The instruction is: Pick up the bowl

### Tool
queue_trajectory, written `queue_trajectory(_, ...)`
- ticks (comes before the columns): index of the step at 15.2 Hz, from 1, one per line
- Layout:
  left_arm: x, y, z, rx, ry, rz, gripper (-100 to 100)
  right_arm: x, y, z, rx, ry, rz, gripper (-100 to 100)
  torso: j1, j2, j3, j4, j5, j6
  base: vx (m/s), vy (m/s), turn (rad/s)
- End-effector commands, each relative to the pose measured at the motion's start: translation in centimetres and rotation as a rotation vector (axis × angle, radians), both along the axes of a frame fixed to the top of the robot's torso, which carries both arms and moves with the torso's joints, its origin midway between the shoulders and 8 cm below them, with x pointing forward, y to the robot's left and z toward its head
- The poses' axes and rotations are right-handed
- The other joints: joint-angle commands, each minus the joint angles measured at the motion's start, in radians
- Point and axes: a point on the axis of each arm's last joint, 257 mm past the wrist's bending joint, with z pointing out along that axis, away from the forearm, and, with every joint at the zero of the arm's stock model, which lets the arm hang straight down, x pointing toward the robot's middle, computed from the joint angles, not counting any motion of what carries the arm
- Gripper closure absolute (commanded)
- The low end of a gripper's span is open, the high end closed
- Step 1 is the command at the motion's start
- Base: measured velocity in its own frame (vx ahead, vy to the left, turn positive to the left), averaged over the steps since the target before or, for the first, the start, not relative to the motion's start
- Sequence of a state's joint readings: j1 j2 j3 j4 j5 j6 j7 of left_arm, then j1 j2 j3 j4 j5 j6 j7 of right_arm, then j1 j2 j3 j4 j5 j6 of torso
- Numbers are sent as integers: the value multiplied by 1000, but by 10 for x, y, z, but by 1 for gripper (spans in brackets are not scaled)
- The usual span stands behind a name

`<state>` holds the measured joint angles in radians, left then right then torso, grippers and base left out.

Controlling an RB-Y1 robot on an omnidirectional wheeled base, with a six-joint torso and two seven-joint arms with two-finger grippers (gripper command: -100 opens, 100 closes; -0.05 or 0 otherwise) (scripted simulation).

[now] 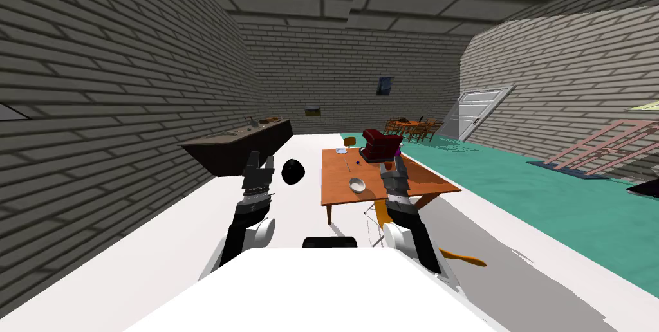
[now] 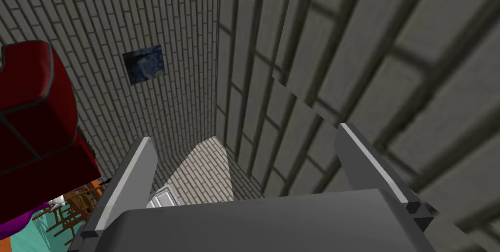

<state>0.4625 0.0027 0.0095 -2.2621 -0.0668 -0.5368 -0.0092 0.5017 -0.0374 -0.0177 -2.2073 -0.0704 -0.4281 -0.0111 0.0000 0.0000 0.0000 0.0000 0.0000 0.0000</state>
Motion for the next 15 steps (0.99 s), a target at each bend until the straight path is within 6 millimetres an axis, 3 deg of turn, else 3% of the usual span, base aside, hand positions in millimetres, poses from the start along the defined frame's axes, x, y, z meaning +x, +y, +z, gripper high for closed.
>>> queue_trajectory(1, 0, 0, 0, 0, 0, 0, 0, 4, 5, -9, -51, 28, 17, -100, 0, 0, 0, 0, 0, 0, 0, 15, 65)
queue_trajectory(7, 0, 0, 0, 0, 0, 0, 0, 15, 14, -44, -191, 118, 51, -100, 3, 1, 0, 0, 1, -1, -9, 44, 103)
queue_trajectory(9, 0, 0, 0, 0, 0, 0, 0, 21, 17, -70, -279, 178, 68, -100, 4, 1, 0, 0, 1, 0, -11, 57, 115)
queue_trajectory(12, 0, 0, 0, 0, 0, 0, 0, 24, 18, -85, -336, 214, 80, -100, 4, 1, 1, 0, 1, 0, -13, 54, 111)
queue_trajectory(15, 0, 0, 0, 0, 0, 0, 0, 27, 17, -119, -450, 288, 101, -100, 4, 1, 0, 0, 1, -1, -9, 61, 159)
